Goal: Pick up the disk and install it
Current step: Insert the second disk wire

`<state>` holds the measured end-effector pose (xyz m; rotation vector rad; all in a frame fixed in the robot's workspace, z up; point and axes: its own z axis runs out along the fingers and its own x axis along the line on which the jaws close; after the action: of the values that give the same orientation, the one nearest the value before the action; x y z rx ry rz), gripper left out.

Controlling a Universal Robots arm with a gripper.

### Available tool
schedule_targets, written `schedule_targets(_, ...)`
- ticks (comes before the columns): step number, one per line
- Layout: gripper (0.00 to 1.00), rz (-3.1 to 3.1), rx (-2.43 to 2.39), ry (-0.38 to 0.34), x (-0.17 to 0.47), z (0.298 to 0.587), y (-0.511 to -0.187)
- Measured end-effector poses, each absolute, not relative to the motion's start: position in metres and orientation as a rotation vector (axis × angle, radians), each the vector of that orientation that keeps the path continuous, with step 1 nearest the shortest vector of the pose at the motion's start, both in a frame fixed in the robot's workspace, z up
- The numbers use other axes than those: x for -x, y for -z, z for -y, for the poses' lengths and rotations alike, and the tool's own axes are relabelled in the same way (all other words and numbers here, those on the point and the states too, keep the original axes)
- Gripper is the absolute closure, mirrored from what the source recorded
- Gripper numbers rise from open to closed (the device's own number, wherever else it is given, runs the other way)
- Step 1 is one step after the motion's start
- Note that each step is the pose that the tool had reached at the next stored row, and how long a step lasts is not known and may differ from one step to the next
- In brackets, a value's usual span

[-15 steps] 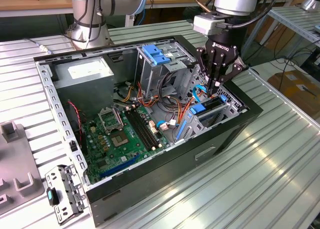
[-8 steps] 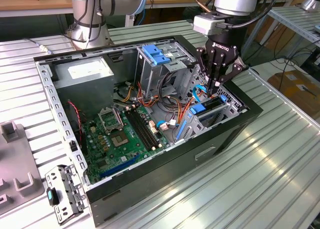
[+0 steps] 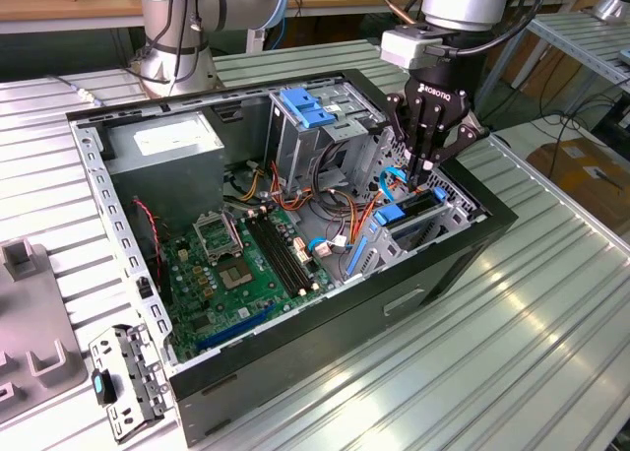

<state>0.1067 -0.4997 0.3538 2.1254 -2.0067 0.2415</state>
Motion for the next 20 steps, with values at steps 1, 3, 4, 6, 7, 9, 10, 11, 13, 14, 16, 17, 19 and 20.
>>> schedule_targets(1,0.84,2.007,-2.125,-0.241,-0.106,0.5,-0.354)
schedule_targets(3,0.84,2.006,-2.127,-0.242,-0.105,0.5,-0.354)
schedule_targets(4,0.84,2.005,-2.127,-0.242,-0.105,0.5,-0.354)
schedule_targets(6,0.84,2.006,-2.129,-0.24,-0.104,0.501,-0.354)
schedule_targets(7,0.84,2.006,-2.131,-0.239,-0.103,0.502,-0.354)
schedule_targets(9,0.84,2.008,-2.134,-0.235,-0.103,0.504,-0.354)
schedule_targets(10,0.84,2.01,-2.137,-0.232,-0.103,0.506,-0.354)
schedule_targets(11,0.84,2.012,-2.139,-0.229,-0.102,0.507,-0.354)
schedule_targets(13,0.84,2.019,-2.146,-0.219,-0.102,0.511,-0.354)
schedule_targets(14,0.84,2.026,-2.154,-0.207,-0.102,0.515,-0.354)
schedule_targets(16,0.84,2.033,-2.161,-0.195,-0.102,0.519,-0.354)
schedule_targets(17,0.84,2.034,-2.163,-0.193,-0.102,0.519,-0.354)
schedule_targets(19,0.84,2.034,-2.163,-0.193,-0.102,0.519,-0.354)
schedule_targets(20,0.84,2.034,-2.163,-0.193,-0.102,0.52,-0.354)
